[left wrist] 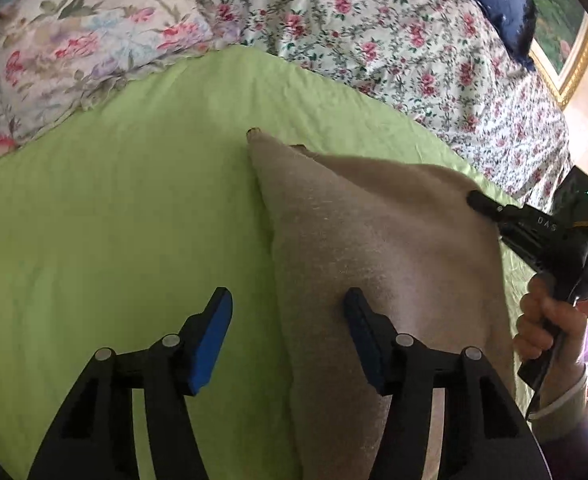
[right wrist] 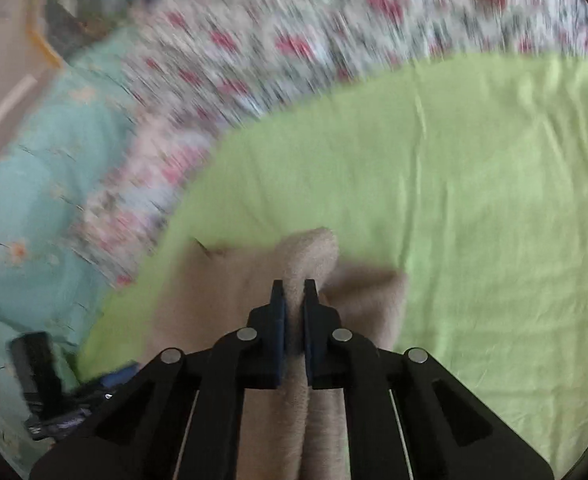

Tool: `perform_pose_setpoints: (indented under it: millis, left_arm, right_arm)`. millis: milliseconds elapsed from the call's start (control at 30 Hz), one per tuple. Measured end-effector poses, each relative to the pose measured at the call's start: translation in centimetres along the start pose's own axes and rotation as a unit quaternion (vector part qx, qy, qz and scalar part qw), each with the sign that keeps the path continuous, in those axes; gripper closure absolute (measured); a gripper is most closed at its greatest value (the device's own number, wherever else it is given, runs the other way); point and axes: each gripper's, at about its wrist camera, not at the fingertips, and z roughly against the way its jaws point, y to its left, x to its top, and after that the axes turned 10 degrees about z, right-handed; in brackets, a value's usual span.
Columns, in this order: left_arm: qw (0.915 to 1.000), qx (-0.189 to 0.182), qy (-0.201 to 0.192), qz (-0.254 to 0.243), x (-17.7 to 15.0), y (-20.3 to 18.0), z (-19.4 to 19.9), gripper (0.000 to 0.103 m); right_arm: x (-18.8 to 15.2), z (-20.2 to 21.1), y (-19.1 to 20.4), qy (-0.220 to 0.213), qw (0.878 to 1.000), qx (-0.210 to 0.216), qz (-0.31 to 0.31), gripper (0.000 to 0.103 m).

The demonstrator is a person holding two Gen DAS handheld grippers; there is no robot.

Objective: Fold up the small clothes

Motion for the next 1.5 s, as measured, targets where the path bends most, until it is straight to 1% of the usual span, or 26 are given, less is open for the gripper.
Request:
perform_pose_setpoints:
  millis: [33, 67, 133, 167, 233, 267, 367, 433, 533, 600, 633, 700, 800, 900, 967, 1033, 1067, 1167, 1200, 1233, 1267, 1300, 1367, 1400, 1433, 1500]
  left_arm:
    - [1.0, 0.002, 0.005, -0.005, 0.0, -0.4, -0.5, 0.045]
    - [0.9999, 0.004, 0.008, -0.009, 0.0, -0.6, -1.0, 0.045]
    - [0.9998, 0.013, 0.01, -0.014, -0.3, -1.1, -1.8, 0.043]
    - [0.9996, 0.018, 0.008, -0.018, -0.3, -1.3, -2.0, 0.042]
    - [0.999, 0.032, 0.001, -0.03, -0.4, -1.5, -2.0, 0.04]
    - [0.9988, 0.036, 0.0, -0.033, -0.5, -1.4, -1.9, 0.039]
    - [0.9983, 0.045, -0.002, -0.038, -0.6, -1.1, -1.4, 0.038]
    - [0.9986, 0.041, -0.002, -0.033, -0.7, -0.8, -0.6, 0.039]
    - [0.9992, 0.023, -0.007, -0.031, -1.3, -0.7, 1.2, 0.042]
    - [0.9993, 0.003, -0.01, -0.035, -2.3, -0.8, 2.7, 0.042]
    - [0.9992, -0.008, -0.012, -0.036, -3.0, -0.9, 3.5, 0.042]
    - [0.9989, -0.023, -0.016, -0.036, -4.3, -1.0, 4.8, 0.042]
    - [0.9972, -0.058, -0.021, -0.041, -6.3, -1.4, 6.7, 0.045]
    - [0.993, -0.099, -0.022, -0.061, -7.8, -2.5, 8.1, 0.046]
    - [0.9912, -0.103, -0.029, -0.078, -8.4, -3.2, 8.7, 0.046]
    - [0.9889, -0.116, -0.03, -0.089, -8.9, -3.8, 9.1, 0.046]
    - [0.9882, -0.12, -0.029, -0.091, -9.1, -3.9, 9.2, 0.046]
    - [0.9864, -0.12, -0.027, -0.109, -9.7, -4.6, 9.3, 0.046]
    - [0.986, -0.12, -0.026, -0.114, -9.8, -4.8, 9.2, 0.046]
    - [0.9861, -0.117, -0.022, -0.116, -9.9, -5.0, 9.0, 0.046]
    - [0.9864, -0.114, -0.019, -0.116, -9.8, -5.0, 8.8, 0.046]
    - [0.9865, -0.115, -0.017, -0.115, -9.8, -4.9, 8.8, 0.046]
    - [0.9865, -0.117, -0.018, -0.114, -9.7, -4.7, 9.0, 0.046]
    - [0.9865, -0.118, -0.02, -0.113, -9.8, -4.6, 9.1, 0.046]
    - [0.9866, -0.117, -0.019, -0.112, -9.8, -4.4, 9.1, 0.046]
    - [0.9875, -0.113, -0.015, -0.109, -9.8, -4.2, 8.8, 0.046]
  right_arm:
    - [0.0, 0.3, -0.3, -0.002, 1.0, -0.016, 0.002, 0.095]
    - [-0.2, 0.0, -0.8, 0.005, 1.0, -0.03, 0.003, 0.095]
    - [-1.2, -1.7, -2.6, 0.041, 0.998, -0.051, -0.014, 0.095]
    - [-1.7, -2.6, -3.4, 0.056, 0.997, -0.052, -0.024, 0.095]
    - [-2.5, -3.5, -4.4, 0.073, 0.996, -0.031, -0.048, 0.094]
    - [-2.5, -3.3, -4.6, 0.068, 0.996, -0.024, -0.056, 0.092]
    - [-2.2, -1.7, -4.5, 0.057, 0.996, -0.024, -0.064, 0.086]
    - [-1.9, 0.1, -3.7, 0.045, 0.997, -0.026, -0.059, 0.086]
    - [-2.3, 3.3, -2.0, 0.027, 0.999, -0.014, -0.045, 0.085]
    - [-3.3, 4.9, -0.8, 0.022, 0.999, -0.011, -0.033, 0.081]
    - [-4.1, 6.2, -0.4, 0.019, 0.999, -0.011, -0.029, 0.079]
    - [-6.0, 7.9, 0.1, 0.019, 0.999, -0.012, -0.027, 0.072]
    - [-9.6, 9.7, 0.7, 0.035, 0.999, -0.026, -0.027, 0.07]
    - [-12.2, 10.8, 1.6, 0.046, 0.998, -0.039, -0.013, 0.07]
    - [-13.1, 10.9, 2.4, 0.058, 0.997, -0.045, 0.002, 0.069]
    - [-13.8, 10.9, 2.8, 0.06, 0.994, -0.084, 0.019, 0.067]
    - [-14.0, 10.8, 2.8, 0.061, 0.993, -0.094, 0.022, 0.067]
    - [-14.7, 10.2, 2.5, 0.078, 0.994, -0.078, 0.012, 0.067]
    - [-14.8, 9.9, 2.4, 0.084, 0.994, -0.074, 0.01, 0.067]
    - [-14.9, 9.7, 2.4, 0.09, 0.993, -0.071, 0.013, 0.07]
    - [-14.8, 9.8, 2.6, 0.091, 0.993, -0.068, 0.015, 0.094]
    - [-14.5, 10.1, 2.7, 0.085, 0.994, -0.065, 0.016, 0.097]
    - [-13.6, 11.6, 3.0, 0.054, 0.997, -0.057, 0.019, 0.097]
    - [-13.1, 12.2, 3.1, 0.044, 0.997, -0.062, 0.025, 0.097]
    - [-12.8, 12.5, 3.1, 0.041, 0.996, -0.07, 0.032, 0.097]
    - [-13.0, 12.2, 2.4, 0.056, 0.994, -0.083, 0.035, 0.097]
